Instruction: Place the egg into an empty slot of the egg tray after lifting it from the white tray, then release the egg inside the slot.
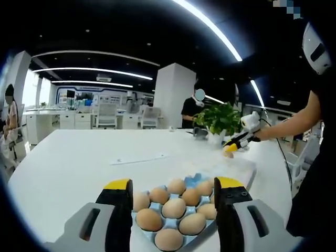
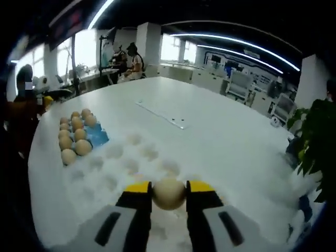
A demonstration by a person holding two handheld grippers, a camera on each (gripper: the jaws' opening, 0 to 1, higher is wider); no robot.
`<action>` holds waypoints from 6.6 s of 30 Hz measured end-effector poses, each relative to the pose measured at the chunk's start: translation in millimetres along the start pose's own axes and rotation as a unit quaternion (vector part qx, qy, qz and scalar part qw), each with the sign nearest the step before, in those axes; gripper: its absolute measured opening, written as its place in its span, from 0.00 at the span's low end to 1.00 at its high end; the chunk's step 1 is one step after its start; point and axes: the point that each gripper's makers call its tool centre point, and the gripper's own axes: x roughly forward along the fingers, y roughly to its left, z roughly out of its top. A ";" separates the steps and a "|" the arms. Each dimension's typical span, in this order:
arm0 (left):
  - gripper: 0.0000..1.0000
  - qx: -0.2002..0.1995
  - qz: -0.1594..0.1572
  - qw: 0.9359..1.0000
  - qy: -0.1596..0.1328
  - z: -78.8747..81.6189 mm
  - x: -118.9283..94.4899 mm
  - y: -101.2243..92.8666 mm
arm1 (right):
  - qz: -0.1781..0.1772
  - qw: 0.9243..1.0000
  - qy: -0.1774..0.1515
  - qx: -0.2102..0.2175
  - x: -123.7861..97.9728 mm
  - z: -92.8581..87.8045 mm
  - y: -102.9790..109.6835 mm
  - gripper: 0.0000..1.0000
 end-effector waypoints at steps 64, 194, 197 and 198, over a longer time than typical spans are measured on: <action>0.63 -0.003 0.022 1.000 -0.002 -5.2 -16.6 15.0 | 0.240 0.969 -0.023 -0.047 138.5 73.9 192.5 0.25; 0.58 0.004 -0.001 1.000 0.010 -2.9 1.6 -1.3 | -0.143 0.981 -0.012 0.132 -10.9 -74.6 -60.1 0.28; 0.58 0.004 0.001 1.000 0.011 -3.5 1.6 -0.2 | -0.144 0.982 -0.008 0.120 -10.0 -74.9 -60.2 0.25; 0.58 0.002 0.000 1.000 0.010 -3.0 1.8 -0.3 | -0.145 0.983 -0.007 0.116 -10.2 -74.7 -60.2 0.25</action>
